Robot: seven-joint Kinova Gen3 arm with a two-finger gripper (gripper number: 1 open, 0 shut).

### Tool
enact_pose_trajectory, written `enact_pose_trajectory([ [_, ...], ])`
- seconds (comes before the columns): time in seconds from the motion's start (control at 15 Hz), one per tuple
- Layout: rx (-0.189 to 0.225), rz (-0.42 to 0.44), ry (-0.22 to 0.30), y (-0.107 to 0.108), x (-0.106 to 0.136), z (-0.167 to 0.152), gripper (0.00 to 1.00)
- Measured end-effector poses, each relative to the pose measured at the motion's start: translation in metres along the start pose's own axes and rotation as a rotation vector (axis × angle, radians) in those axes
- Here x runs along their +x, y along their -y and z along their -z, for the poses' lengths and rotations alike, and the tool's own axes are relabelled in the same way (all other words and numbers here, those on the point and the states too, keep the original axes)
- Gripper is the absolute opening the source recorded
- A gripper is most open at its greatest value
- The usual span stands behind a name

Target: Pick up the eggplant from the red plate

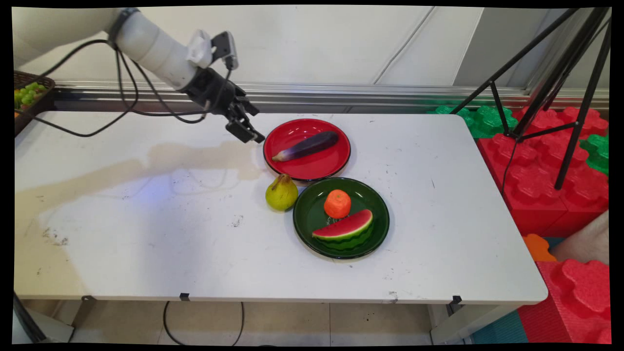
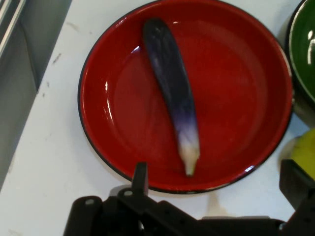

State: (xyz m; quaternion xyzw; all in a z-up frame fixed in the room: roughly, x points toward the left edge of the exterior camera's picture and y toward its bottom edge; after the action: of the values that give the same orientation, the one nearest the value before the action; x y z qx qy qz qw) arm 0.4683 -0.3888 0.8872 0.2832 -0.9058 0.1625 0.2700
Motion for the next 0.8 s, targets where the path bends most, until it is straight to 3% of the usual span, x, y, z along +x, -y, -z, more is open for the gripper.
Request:
enact_pose_trajectory([
  [0.8, -0.030, -0.003, -0.003, 0.027, 0.021, -0.083, 1.00],
])
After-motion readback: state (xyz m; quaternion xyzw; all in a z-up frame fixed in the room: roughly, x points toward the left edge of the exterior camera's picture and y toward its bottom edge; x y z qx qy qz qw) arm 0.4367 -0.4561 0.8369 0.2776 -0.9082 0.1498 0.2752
